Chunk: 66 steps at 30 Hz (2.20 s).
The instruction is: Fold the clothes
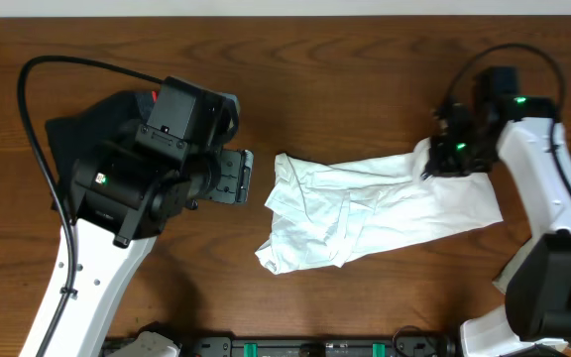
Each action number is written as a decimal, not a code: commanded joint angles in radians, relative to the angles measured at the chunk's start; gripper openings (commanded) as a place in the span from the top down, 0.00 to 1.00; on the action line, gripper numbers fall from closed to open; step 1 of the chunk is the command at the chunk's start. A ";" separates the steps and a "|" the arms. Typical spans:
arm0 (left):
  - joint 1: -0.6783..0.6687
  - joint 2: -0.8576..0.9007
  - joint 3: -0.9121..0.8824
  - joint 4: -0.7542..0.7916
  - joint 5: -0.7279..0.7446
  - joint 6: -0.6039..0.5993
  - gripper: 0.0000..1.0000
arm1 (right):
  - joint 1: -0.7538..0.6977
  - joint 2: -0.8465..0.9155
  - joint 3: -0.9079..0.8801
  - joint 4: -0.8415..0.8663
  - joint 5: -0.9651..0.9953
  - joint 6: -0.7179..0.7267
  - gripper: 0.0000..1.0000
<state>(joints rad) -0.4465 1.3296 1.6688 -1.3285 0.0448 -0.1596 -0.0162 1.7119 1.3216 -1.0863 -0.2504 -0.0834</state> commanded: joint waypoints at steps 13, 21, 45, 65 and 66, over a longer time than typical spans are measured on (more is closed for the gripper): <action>0.005 0.006 0.005 -0.016 -0.013 0.009 0.29 | 0.162 0.002 -0.018 0.125 -0.124 0.072 0.54; 0.005 0.013 0.004 -0.018 -0.035 0.009 0.29 | 0.122 0.004 -0.029 0.114 -0.079 0.092 0.75; 0.005 0.016 0.004 -0.059 -0.048 -0.019 0.29 | 0.442 0.008 -0.411 0.522 -0.233 0.192 0.98; 0.077 0.017 -0.353 -0.002 0.002 -0.383 0.09 | 0.211 -0.284 -0.402 0.283 -0.098 0.172 0.87; 0.077 0.017 -0.393 0.025 0.030 -0.389 0.09 | 0.214 -0.277 -0.402 0.274 -0.094 0.172 0.87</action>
<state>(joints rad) -0.3744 1.3396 1.3670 -1.3293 -0.0010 -0.4728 0.1955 1.4162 0.9207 -0.8024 -0.3470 0.0944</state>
